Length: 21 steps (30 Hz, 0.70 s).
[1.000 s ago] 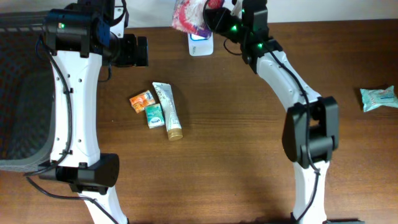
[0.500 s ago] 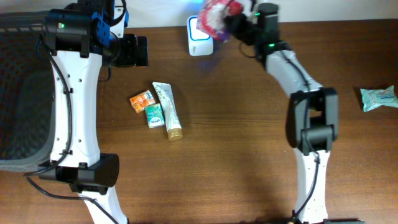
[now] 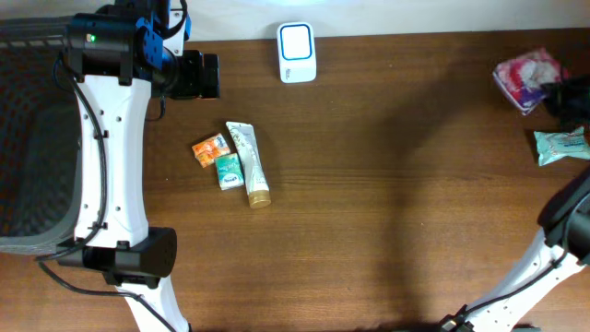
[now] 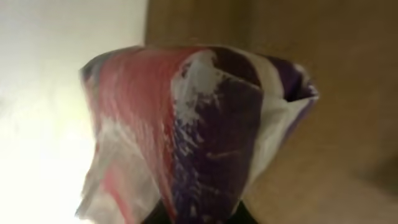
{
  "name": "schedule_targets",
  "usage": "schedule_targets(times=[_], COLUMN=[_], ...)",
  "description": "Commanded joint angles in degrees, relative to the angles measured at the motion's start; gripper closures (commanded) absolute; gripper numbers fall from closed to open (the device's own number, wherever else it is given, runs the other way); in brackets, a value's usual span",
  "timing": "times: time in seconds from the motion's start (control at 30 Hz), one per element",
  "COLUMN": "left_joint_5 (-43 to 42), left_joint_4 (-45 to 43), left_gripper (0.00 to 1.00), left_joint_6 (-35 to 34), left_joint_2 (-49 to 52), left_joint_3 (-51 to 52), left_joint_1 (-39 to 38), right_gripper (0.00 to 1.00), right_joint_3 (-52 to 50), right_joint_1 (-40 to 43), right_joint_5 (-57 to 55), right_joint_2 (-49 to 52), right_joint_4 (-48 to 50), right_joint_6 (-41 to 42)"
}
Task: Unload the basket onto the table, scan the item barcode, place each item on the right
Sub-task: 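Carry the tissue bag to the far right and release it, then move the right gripper to the white Pantene tube and grasp it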
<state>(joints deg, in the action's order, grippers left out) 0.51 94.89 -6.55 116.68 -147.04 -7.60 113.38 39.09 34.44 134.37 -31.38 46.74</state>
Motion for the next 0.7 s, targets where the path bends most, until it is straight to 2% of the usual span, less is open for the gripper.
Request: schedule_targets(times=[0.0, 0.1, 0.2, 0.23, 0.37, 0.47, 0.53, 0.6, 0.67], left_joint_5=[0.37, 0.39, 0.37, 0.37, 0.39, 0.37, 0.37, 0.37, 0.37], left_joint_4=[-0.07, -0.07, -0.04, -0.07, -0.04, -0.07, -0.04, -0.07, -0.04], left_gripper=[0.01, 0.01, 0.01, 0.01, 0.01, 0.01, 0.01, 0.01, 0.01], left_joint_6=[-0.28, -0.28, -0.28, -0.28, -0.28, -0.28, -0.28, -0.28, -0.28], left_joint_2=[-0.02, -0.02, -0.02, -0.02, -0.02, -0.02, -0.02, -0.02, -0.02], left_joint_3=[0.0, 0.0, 0.0, 0.0, 0.0, 0.0, 0.0, 0.0, 0.0], left_joint_1=[-0.15, -0.15, -0.17, -0.17, 0.17, 0.09, 0.11, 0.15, 0.15], right_gripper=[0.18, 0.08, 0.04, 0.01, 0.01, 0.01, 0.01, 0.01, 0.01], right_joint_3=[0.68, 0.7, 0.7, 0.7, 0.7, 0.7, 0.7, 0.68, 0.42], right_joint_1=[-0.83, -0.74, -0.7, -0.72, -0.72, -2.1, -7.08, -13.05, -19.98], right_joint_5=[-2.6, -0.98, 0.5, 0.48, 1.2, 6.88, 14.69, 14.38, 11.67], right_joint_2=[-2.8, -2.89, -4.7, -7.98, -18.71, -26.75, -29.46, -29.03, -28.02], right_joint_4=[0.02, -2.49, -4.15, -5.84, -9.62, -15.04, -23.39, -31.12, -35.98], right_joint_6=[-3.26, -3.23, -5.07, -8.0, -11.65, -20.31, -31.41, -38.45, -42.1])
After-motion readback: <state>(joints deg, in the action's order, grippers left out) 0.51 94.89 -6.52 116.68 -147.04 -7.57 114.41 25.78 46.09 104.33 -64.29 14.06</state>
